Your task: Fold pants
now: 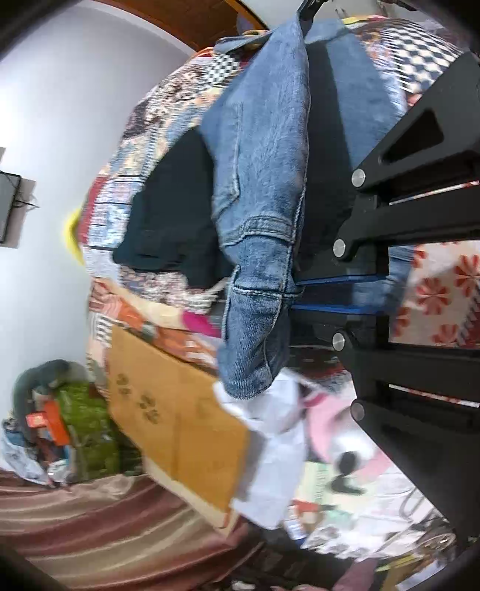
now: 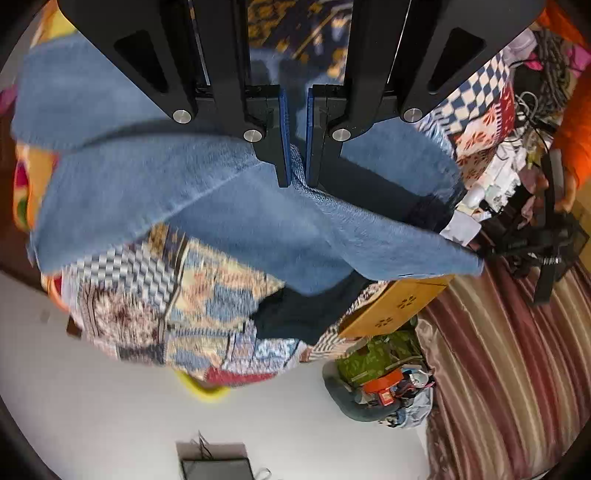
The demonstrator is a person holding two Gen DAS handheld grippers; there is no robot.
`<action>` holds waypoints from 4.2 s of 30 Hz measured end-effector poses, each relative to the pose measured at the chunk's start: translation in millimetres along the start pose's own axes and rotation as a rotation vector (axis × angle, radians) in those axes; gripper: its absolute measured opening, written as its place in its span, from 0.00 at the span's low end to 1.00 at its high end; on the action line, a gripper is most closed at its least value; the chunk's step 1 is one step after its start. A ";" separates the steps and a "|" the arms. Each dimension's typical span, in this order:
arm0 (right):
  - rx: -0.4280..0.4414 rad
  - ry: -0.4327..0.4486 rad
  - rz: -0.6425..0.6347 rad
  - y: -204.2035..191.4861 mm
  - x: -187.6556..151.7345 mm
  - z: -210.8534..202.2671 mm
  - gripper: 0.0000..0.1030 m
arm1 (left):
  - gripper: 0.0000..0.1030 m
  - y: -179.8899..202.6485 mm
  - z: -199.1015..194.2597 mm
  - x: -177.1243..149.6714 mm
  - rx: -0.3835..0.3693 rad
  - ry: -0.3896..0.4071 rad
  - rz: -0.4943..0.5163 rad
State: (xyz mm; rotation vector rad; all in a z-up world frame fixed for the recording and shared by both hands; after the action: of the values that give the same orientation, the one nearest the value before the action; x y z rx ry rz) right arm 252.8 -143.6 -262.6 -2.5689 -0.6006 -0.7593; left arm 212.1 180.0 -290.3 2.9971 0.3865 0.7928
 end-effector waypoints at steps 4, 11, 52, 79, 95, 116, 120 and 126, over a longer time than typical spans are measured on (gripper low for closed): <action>0.027 -0.032 0.065 1.5 -20.1 7.6 0.08 | 0.09 -1.7 17.8 -40.7 -0.020 -0.089 -0.022; 0.046 -0.040 0.131 9.0 -27.7 -7.1 0.10 | 0.09 -3.9 24.2 -70.1 0.009 -0.151 -0.021; -0.305 -0.122 0.486 279.5 34.4 88.8 0.05 | 0.86 164.7 116.5 66.1 0.029 -0.122 0.270; -0.373 0.069 0.882 320.6 -158.6 -126.1 0.47 | 0.86 234.2 63.4 29.7 0.024 -0.082 0.382; -0.512 -0.053 0.758 328.0 -141.6 -90.4 0.47 | 0.92 194.4 47.3 30.6 0.018 -0.019 0.331; -0.078 -0.017 -0.089 16.6 110.7 51.5 0.52 | 0.92 -54.6 85.0 47.1 0.129 -0.098 -0.031; -0.024 -0.077 -0.151 -9.1 123.6 96.1 0.52 | 0.88 -53.8 118.6 33.2 0.064 -0.174 -0.043; 0.035 -0.184 -0.139 -20.8 128.0 155.6 0.50 | 0.81 -42.9 139.1 24.4 -0.013 -0.217 -0.072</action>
State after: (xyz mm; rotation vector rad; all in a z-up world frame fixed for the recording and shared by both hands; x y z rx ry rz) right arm 404.1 -15.2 -303.6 -2.6034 -0.8499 -0.5528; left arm 290.6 233.9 -403.0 2.9950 0.4757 0.4571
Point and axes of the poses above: each gripper's, at about its wrist camera, not at the fingertips, and z roughly the way its jaws point, y to its right, x to its top, the point moved 10 cm from there along z, roughly the way its jaws point, and after that the axes turned 6 degrees about -y, right-handed, at the moved point
